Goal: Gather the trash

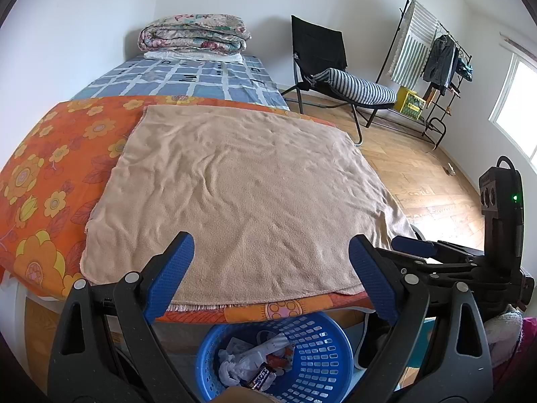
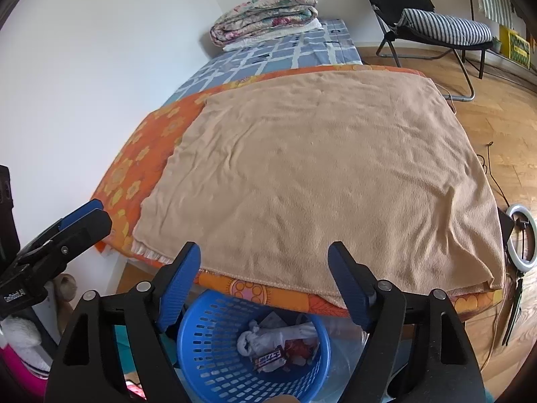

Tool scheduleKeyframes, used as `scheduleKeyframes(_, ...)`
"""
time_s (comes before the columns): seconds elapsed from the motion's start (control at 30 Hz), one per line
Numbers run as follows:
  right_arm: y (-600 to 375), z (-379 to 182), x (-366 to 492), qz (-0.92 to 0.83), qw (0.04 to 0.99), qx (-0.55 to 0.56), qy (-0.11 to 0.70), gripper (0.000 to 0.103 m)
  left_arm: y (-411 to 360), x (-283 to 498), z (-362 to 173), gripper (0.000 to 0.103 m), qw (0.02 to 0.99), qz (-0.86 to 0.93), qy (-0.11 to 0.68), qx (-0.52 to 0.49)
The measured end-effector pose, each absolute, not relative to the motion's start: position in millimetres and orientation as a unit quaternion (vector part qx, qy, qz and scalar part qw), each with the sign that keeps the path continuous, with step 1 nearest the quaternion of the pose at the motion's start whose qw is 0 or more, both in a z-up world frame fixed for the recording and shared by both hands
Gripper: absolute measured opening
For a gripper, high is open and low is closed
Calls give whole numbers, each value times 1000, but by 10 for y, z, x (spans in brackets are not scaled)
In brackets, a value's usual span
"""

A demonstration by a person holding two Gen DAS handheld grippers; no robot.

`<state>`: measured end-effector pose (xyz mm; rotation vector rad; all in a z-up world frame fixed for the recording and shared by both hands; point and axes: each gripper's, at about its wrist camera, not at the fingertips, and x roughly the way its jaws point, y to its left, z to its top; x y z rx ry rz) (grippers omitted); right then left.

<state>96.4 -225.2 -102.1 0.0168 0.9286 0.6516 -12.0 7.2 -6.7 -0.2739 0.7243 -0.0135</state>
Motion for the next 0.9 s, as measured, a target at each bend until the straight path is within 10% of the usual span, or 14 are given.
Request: scheduleKeyframes(0.9, -2259, -1053, 948, 306, 843, 6, 443, 79, 53, -124, -62, 95, 926, -6, 353, -131)
